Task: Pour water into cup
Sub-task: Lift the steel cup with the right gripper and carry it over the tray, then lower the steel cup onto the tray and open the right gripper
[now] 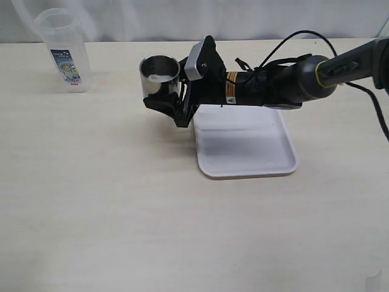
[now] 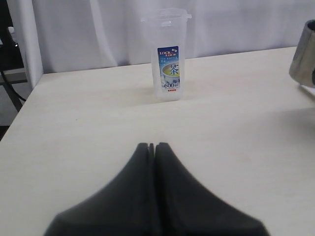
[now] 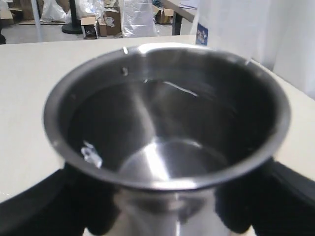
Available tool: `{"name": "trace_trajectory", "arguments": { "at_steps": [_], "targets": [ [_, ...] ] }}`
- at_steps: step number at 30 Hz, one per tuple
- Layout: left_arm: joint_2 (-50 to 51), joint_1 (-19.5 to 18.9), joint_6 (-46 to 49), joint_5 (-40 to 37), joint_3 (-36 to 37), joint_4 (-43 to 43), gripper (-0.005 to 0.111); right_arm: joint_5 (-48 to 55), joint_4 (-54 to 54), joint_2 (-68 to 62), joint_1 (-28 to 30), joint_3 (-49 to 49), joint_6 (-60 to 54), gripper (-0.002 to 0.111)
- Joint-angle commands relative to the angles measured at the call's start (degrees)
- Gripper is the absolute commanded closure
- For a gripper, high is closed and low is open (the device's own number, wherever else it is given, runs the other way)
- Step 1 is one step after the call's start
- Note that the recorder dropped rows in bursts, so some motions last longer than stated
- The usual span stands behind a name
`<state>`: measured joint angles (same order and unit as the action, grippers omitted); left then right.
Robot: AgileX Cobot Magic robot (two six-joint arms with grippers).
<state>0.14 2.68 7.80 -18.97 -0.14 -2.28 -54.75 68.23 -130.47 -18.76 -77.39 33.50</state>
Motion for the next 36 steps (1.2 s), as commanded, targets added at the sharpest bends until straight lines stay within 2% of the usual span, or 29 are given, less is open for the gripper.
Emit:
{"name": "trace_trajectory", "arguments": {
  "at_steps": [1, 19, 36],
  "targets": [
    [-0.1, -0.1, -0.3, 0.4, 0.1, 0.1, 0.107, -2.0, -0.5, 3.3, 2.9, 1.1, 0.3, 0.104],
    [-0.1, -0.1, -0.3, 0.4, 0.1, 0.1, 0.107, -2.4, 0.2, 4.3, 18.8, 9.2, -4.1, 0.104],
    [-0.1, -0.1, -0.3, 0.4, 0.1, 0.1, 0.107, -2.4, 0.1, -3.9, 19.6, 9.2, -5.9, 0.104]
  ]
}}
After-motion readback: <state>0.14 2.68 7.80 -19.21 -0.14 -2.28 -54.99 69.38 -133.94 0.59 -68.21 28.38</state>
